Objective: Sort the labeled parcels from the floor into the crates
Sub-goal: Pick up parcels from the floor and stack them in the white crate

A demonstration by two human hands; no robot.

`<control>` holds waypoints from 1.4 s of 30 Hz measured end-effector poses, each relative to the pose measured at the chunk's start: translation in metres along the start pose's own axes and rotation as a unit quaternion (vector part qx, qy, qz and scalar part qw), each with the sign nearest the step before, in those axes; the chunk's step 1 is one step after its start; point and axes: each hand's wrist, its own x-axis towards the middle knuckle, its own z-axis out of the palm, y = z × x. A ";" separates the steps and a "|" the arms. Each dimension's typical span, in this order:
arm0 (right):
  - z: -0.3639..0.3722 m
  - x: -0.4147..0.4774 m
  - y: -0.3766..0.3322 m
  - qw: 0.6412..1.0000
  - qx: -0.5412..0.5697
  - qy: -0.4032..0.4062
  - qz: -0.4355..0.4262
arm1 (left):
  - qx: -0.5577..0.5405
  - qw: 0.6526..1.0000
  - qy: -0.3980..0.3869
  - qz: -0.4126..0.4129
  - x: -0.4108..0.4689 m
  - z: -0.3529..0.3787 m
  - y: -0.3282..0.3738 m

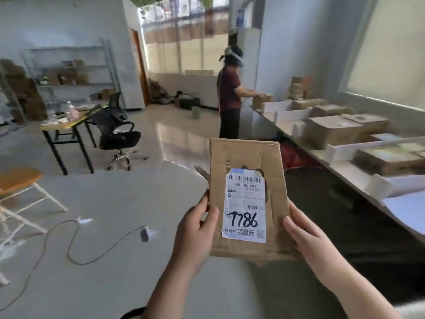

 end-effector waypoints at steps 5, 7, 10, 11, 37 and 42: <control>-0.100 -0.042 -0.007 0.984 0.036 0.173 0.011 | 0.005 0.987 -0.157 0.015 0.028 0.123 0.015; -0.128 -0.059 -0.010 0.972 0.038 0.230 0.005 | 0.006 0.978 -0.209 0.027 0.033 0.167 0.019; -0.162 -0.085 -0.012 0.949 0.029 0.315 0.007 | -0.001 0.955 -0.294 0.039 0.033 0.227 0.023; -0.171 -0.094 -0.013 0.937 0.022 0.349 0.009 | -0.002 0.945 -0.325 0.038 0.032 0.246 0.025; -0.368 -0.285 0.066 0.737 0.064 0.644 0.195 | 0.152 0.736 -0.659 -0.031 -0.130 0.548 0.004; -0.400 -0.283 0.077 0.749 0.090 0.619 0.219 | 0.172 0.754 -0.634 -0.025 -0.130 0.569 -0.006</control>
